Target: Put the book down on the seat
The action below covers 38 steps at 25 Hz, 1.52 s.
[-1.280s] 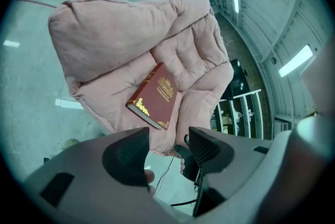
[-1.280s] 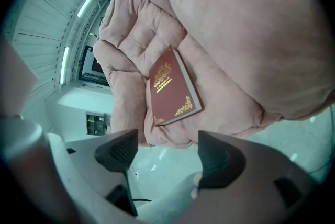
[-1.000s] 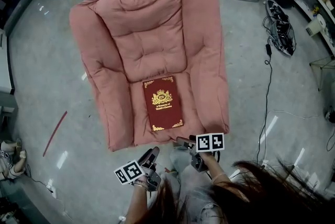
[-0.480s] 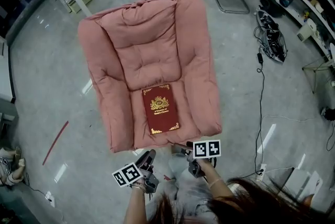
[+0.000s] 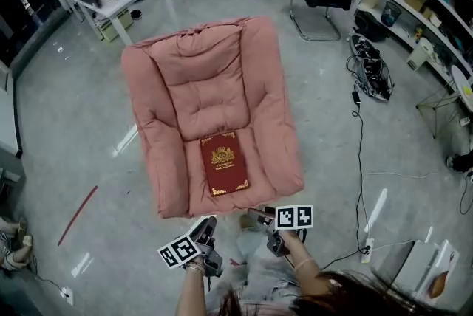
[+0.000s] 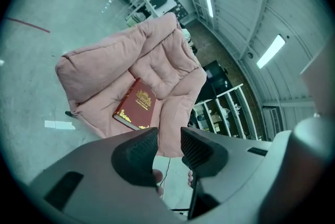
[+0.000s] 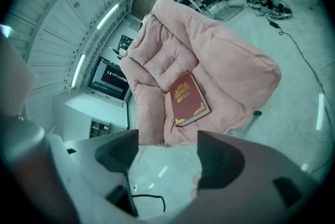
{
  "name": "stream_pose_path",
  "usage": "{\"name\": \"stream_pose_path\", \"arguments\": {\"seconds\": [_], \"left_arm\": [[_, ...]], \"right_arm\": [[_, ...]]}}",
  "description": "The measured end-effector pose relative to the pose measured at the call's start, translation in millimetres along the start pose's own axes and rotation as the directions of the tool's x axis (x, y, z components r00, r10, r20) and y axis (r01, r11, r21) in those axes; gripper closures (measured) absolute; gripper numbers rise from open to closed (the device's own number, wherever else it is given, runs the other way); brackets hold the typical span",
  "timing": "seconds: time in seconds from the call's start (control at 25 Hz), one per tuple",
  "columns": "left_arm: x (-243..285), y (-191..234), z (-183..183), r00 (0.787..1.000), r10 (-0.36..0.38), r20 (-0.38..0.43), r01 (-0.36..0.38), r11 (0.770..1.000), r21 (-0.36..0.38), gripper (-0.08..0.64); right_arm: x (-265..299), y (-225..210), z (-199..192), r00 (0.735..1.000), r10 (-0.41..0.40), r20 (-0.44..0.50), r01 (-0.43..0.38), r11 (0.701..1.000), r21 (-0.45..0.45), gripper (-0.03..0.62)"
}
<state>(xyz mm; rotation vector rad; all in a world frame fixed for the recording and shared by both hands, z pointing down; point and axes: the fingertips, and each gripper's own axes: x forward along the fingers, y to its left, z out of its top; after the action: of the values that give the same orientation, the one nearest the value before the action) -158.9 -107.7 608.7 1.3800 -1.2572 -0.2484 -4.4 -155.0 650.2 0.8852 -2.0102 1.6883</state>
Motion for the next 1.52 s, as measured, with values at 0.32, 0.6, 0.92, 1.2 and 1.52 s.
{"name": "stream_pose_path", "arguments": {"seconds": [0.32, 0.6, 0.92, 1.2, 1.52], "left_arm": [[-33.3, -16.2, -5.1, 0.998, -0.049, 0.048, 0.047, 0.997, 0.056, 0.437], [-74.6, -29.9, -17.2, 0.993, -0.073, 0.087, 0.062, 0.990, 0.125, 0.448], [-117.3, -53.3, -21.0, 0.984, -0.105, 0.141, 0.074, 0.975, 0.208, 0.466], [-145.4, -78.0, -26.9, 0.975, -0.143, 0.171, 0.088, 0.952, 0.295, 0.481], [-183.2, -111.8, -26.1, 0.956, -0.219, 0.198, 0.126, 0.909, 0.397, 0.528]], "right_arm": [[-24.2, 22.6, -20.1, 0.999, 0.015, 0.040, -0.013, 0.999, -0.053, 0.224], [-55.3, 47.6, -39.6, 0.994, 0.049, 0.100, -0.039, 0.994, -0.101, 0.225], [-96.5, 76.9, -60.9, 0.984, 0.076, 0.161, -0.046, 0.982, -0.182, 0.245], [-130.7, 100.7, -75.2, 0.973, 0.111, 0.205, -0.062, 0.971, -0.232, 0.256], [-171.4, 148.1, -86.7, 0.949, 0.180, 0.261, -0.079, 0.932, -0.354, 0.295]]}}
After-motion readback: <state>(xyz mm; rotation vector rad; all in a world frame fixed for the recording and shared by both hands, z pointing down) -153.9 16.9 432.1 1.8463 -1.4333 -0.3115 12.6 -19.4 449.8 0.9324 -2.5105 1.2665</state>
